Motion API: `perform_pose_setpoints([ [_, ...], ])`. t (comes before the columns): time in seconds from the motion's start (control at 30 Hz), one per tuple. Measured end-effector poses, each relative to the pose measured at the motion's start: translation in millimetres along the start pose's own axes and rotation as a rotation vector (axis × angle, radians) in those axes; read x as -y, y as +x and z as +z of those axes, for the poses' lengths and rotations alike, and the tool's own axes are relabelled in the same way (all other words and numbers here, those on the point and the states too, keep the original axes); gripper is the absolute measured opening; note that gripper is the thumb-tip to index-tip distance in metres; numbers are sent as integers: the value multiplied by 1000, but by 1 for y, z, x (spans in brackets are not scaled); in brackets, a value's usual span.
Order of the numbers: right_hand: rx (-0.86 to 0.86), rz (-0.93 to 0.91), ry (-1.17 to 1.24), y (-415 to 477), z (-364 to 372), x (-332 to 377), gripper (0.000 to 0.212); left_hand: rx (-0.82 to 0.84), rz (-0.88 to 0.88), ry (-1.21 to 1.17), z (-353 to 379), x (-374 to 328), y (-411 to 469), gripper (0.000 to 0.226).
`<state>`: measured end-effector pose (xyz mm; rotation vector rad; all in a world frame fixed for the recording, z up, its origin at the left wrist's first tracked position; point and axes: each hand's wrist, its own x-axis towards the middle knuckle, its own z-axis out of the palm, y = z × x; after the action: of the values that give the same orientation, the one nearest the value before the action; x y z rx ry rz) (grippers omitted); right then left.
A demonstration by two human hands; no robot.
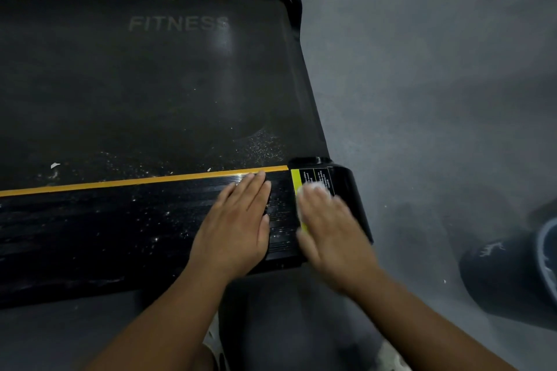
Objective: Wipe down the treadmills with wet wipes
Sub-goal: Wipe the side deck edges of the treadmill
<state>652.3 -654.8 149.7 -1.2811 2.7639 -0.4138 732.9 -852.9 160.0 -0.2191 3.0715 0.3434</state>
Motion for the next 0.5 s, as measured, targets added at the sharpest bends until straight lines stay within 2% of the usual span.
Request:
perform_pose_setpoints([
  [0.07, -5, 181, 21, 42, -2, -4, 71, -6, 3, 4, 1, 0, 0, 65],
  [0.13, 0, 199, 36, 58, 1, 12, 72, -2, 8, 2, 0, 0, 0, 64],
  [0.3, 43, -116, 25, -4, 0, 21, 66, -1, 3, -17, -1, -1, -1, 65],
  [0.33, 26, -87, 19, -5, -1, 12, 67, -6, 2, -16, -1, -1, 0, 65],
  [0.43, -1, 166, 29, 26, 0, 2, 71, -12, 9, -2, 0, 0, 0, 65],
  [0.5, 5, 198, 39, 33, 3, 19, 72, -2, 10, 2, -1, -1, 0, 65],
])
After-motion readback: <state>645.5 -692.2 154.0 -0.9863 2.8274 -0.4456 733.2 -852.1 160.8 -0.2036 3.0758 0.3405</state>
